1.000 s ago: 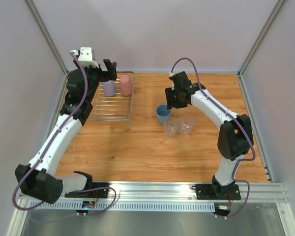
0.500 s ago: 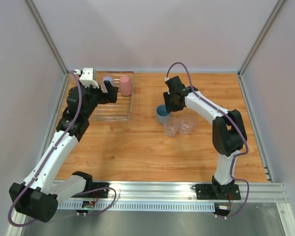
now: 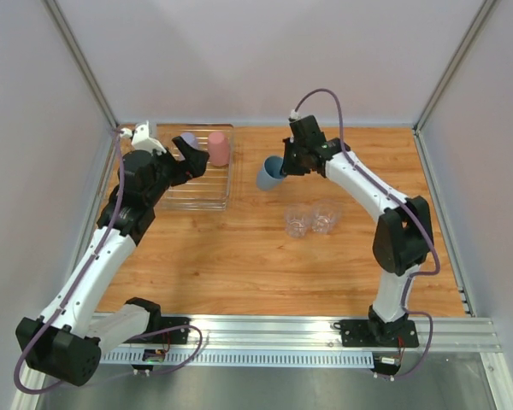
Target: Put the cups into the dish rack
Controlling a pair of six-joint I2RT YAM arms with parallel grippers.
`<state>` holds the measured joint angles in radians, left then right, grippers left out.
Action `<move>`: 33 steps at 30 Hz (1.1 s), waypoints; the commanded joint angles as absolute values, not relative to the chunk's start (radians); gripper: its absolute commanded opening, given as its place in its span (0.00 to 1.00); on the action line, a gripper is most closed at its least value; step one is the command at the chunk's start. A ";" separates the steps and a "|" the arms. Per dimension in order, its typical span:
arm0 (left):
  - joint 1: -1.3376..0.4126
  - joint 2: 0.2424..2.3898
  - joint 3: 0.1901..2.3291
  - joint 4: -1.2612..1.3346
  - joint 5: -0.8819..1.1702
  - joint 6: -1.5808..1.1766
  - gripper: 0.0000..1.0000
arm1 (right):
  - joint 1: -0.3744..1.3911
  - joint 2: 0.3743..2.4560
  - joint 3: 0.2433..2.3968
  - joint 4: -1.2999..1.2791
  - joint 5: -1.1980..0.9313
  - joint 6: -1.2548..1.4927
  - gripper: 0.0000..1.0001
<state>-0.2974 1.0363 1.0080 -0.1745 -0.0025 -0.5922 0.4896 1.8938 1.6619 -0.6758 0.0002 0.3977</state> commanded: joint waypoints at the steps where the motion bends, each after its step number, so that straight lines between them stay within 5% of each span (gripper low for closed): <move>1: -0.293 1.006 1.002 -0.059 -0.005 -0.862 1.00 | 0.491 1.743 1.720 -0.468 -0.167 0.612 0.00; 7: -0.291 1.006 0.977 -0.008 -0.017 -1.191 1.00 | 0.489 1.643 1.638 -0.142 -0.291 0.833 0.00; 15: -0.293 1.097 0.848 0.504 0.115 -1.725 1.00 | 0.497 1.595 1.591 0.072 -0.350 0.799 0.00; 33: -0.426 1.238 0.976 0.695 -0.070 -1.821 1.00 | 0.564 1.681 1.623 0.117 -0.278 0.812 0.01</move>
